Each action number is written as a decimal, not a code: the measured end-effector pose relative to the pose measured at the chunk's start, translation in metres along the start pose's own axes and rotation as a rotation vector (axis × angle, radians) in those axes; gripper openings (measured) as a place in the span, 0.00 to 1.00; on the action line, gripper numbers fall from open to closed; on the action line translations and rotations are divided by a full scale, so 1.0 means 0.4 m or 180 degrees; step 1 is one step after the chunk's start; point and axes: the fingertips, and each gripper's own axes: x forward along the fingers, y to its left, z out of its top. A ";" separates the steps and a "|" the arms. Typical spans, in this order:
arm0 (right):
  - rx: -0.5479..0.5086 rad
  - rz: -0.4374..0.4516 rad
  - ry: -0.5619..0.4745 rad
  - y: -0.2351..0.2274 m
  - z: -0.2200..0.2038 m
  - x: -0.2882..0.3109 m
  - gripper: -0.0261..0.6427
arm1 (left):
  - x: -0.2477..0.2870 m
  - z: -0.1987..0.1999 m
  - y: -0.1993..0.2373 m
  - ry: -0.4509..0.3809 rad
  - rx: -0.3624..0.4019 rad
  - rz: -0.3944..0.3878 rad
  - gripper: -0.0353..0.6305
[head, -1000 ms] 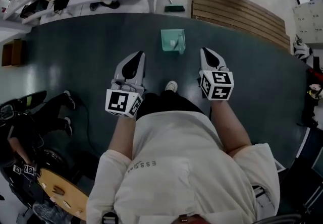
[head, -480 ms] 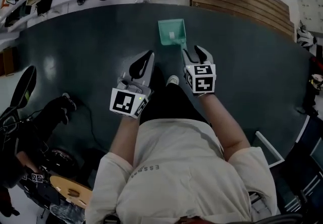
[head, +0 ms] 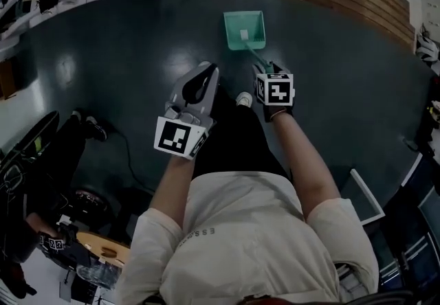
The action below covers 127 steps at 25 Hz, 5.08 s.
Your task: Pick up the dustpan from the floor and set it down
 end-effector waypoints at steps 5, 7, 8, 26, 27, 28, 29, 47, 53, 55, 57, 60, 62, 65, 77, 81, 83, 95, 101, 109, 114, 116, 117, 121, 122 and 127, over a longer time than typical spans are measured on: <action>0.0099 -0.0097 0.0005 -0.010 -0.008 0.041 0.33 | -0.014 -0.047 0.032 0.0145 -0.0050 0.0008 0.07; 0.0120 -0.0165 -0.0020 -0.017 -0.006 0.047 0.30 | -0.019 -0.058 0.039 0.0174 -0.0053 0.0002 0.07; 0.0125 -0.0217 -0.0019 -0.022 -0.007 0.047 0.29 | -0.023 -0.062 0.043 0.0191 -0.0061 0.0005 0.07; 0.0121 -0.0326 -0.0560 -0.025 0.013 -0.330 0.15 | -0.105 0.076 -0.094 -0.0145 0.0239 -0.0140 0.07; 0.0137 -0.0338 -0.0599 -0.026 0.007 -0.365 0.15 | -0.115 0.087 -0.111 -0.0169 0.0262 -0.0150 0.07; 0.0150 -0.0350 -0.0636 -0.028 0.003 -0.400 0.15 | -0.124 0.099 -0.126 -0.0195 0.0285 -0.0155 0.07; 0.0151 -0.0362 -0.0673 -0.030 0.002 -0.434 0.15 | -0.132 0.111 -0.139 -0.0225 0.0305 -0.0152 0.07; -0.0100 -0.0345 -0.1106 -0.134 -0.108 -0.721 0.15 | -0.235 0.220 -0.312 -0.0686 0.0554 0.0030 0.07; -0.0086 -0.0326 -0.1017 -0.126 -0.125 -0.697 0.15 | -0.232 0.228 -0.305 -0.0674 0.0550 0.0049 0.07; -0.0089 -0.0312 -0.0979 -0.132 -0.117 -0.686 0.15 | -0.221 0.234 -0.301 -0.0671 0.0525 0.0067 0.07; -0.0091 -0.0300 -0.0919 -0.135 -0.112 -0.667 0.15 | -0.211 0.231 -0.294 -0.0647 0.0493 0.0067 0.07; -0.0062 -0.0287 -0.0817 -0.134 -0.101 -0.620 0.15 | -0.191 0.209 -0.265 -0.0556 0.0418 0.0066 0.07; -0.0065 -0.0273 -0.0732 -0.124 -0.093 -0.584 0.15 | -0.178 0.188 -0.240 -0.0453 0.0368 0.0078 0.07; -0.0093 -0.0275 -0.0596 -0.111 -0.075 -0.520 0.15 | -0.150 0.155 -0.198 -0.0320 0.0296 0.0086 0.07; -0.0074 -0.0381 -0.0296 -0.061 0.015 -0.168 0.15 | -0.021 0.015 -0.001 -0.0029 0.0225 0.0127 0.07; -0.0025 -0.0357 -0.0190 -0.035 0.026 -0.092 0.15 | 0.015 -0.011 0.030 -0.0001 0.0165 0.0097 0.07; -0.0023 -0.0365 -0.0168 -0.033 0.032 -0.062 0.15 | 0.033 -0.016 0.041 0.0004 0.0135 0.0086 0.07; 0.0101 -0.0281 -0.0320 0.007 -0.038 0.016 0.18 | 0.034 -0.095 0.074 0.0238 0.0039 0.0109 0.07; 0.0158 -0.0057 -0.0473 0.031 -0.014 0.003 0.44 | 0.030 -0.088 0.050 0.0248 0.0077 0.0084 0.07; 0.0098 0.0112 -0.1389 0.028 0.137 -0.275 0.45 | 0.002 0.015 -0.042 -0.0002 0.0020 0.0064 0.07; -0.0265 -0.0104 -0.2005 0.009 0.175 -0.502 0.02 | -0.063 0.083 -0.141 -0.0144 0.0139 0.0000 0.07; -0.0306 -0.0118 -0.2167 0.004 0.161 -0.582 0.02 | -0.097 0.114 -0.188 -0.0239 0.0233 -0.0007 0.07; -0.0300 -0.0110 -0.2245 0.002 0.152 -0.622 0.02 | -0.115 0.130 -0.207 -0.0289 0.0265 0.0009 0.07; -0.0378 0.0039 -0.2519 0.025 0.107 -0.759 0.02 | -0.200 0.183 -0.268 -0.0502 0.0327 0.0114 0.07; -0.0420 0.0084 -0.2546 0.032 0.093 -0.781 0.02 | -0.222 0.189 -0.283 -0.0549 0.0307 0.0116 0.07; -0.0490 0.0230 -0.2620 0.049 0.007 -0.853 0.02 | -0.312 0.172 -0.362 -0.0649 0.0217 0.0037 0.07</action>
